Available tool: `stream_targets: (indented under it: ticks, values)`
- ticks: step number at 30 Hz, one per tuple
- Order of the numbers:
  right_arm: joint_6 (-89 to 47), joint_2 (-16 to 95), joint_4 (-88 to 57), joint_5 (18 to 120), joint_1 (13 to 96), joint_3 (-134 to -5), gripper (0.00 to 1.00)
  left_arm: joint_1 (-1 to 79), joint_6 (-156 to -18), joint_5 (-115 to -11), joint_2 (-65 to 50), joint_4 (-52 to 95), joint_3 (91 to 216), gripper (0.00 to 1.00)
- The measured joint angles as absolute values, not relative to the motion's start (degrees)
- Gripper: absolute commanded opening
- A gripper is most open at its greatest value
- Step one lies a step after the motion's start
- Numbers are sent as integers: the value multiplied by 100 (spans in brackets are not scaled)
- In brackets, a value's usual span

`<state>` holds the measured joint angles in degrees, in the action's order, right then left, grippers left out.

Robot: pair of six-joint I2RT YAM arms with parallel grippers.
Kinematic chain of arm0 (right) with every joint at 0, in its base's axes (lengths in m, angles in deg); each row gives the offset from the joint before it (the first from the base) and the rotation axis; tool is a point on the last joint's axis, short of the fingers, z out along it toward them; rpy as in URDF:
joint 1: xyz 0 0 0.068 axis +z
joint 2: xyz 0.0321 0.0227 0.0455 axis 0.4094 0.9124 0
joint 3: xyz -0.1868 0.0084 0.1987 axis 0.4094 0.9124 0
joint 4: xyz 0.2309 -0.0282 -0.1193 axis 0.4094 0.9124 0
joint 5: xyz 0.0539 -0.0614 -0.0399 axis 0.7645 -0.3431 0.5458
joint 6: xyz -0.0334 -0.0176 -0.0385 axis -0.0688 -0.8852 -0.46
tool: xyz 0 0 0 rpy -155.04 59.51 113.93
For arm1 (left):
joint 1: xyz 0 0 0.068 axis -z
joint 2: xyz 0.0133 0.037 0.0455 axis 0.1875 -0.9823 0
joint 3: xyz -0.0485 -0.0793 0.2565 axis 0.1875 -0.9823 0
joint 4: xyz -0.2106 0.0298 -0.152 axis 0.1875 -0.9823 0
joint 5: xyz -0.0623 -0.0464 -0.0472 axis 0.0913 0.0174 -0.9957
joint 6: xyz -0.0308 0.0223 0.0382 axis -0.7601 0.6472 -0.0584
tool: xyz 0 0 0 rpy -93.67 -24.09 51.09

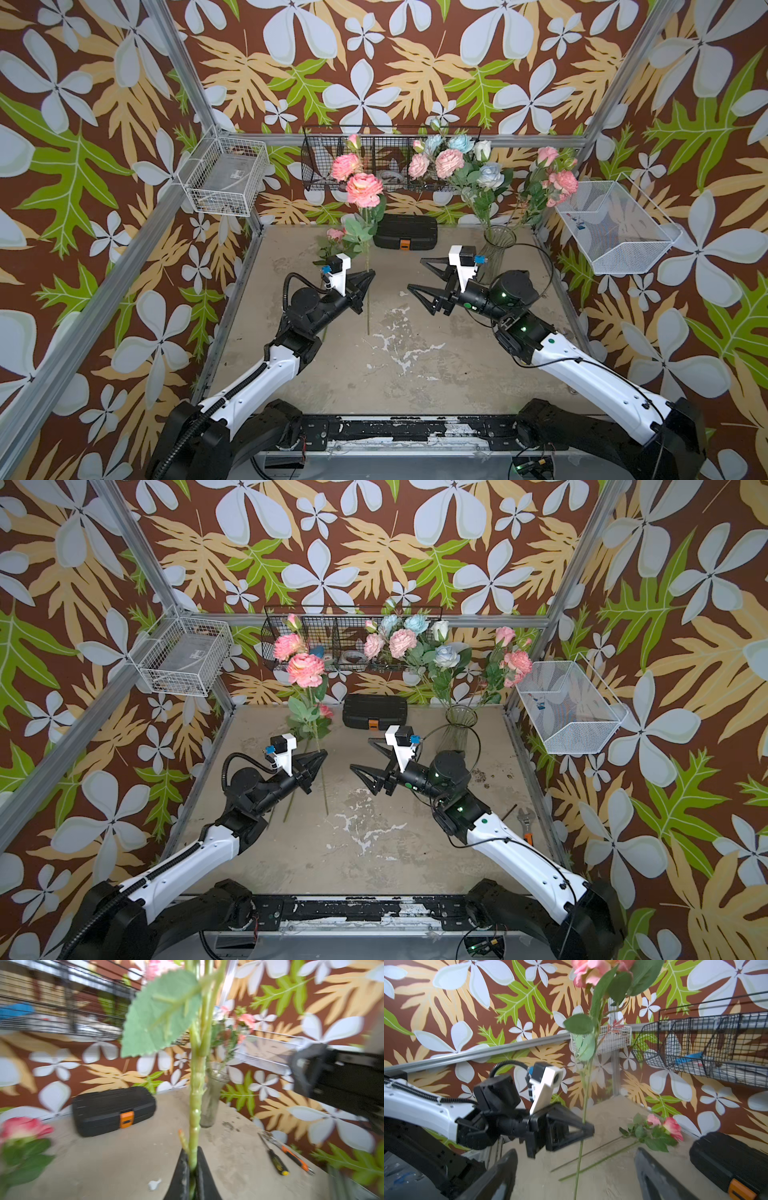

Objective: Pick out pink flowers from the vase
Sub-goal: Place the flower at the center of the board.

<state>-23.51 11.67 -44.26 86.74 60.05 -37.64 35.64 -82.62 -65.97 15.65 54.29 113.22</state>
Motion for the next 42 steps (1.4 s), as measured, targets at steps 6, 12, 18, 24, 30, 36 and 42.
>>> stream_targets:
  ticks: [6, 12, 18, 24, 30, 36, 42]
  values:
    - [-2572, 562, -5241, 8045, 6007, -2371, 86, 3376, -7498, -4140, 1119, 3979, 12170, 0]
    - [-2727, 184, -5864, 7595, 6005, -1683, 85, 3038, -7019, -2540, 558, 2911, 12393, 0]
    - [-2829, -247, -6209, 7308, 6002, -1449, 85, 3009, -6936, -1775, 44, 2122, 12655, 0]
    - [-2921, -531, -6277, 7273, 6005, -1390, 85, 2583, -6977, -1657, -889, 1486, 12996, 0]
    - [-2941, -603, -6328, 7212, 6005, -1320, 85, 2284, -6837, -1664, -1490, 1435, 13029, 0]
    - [-2956, -551, -6380, 7173, 6007, -1276, 85, 1951, -6490, -1629, -2113, 1464, 13256, 0]
    - [-2971, -483, -6481, 7168, 6007, -1191, 85, 1680, -6018, -1880, -2428, 1796, 13591, 0]
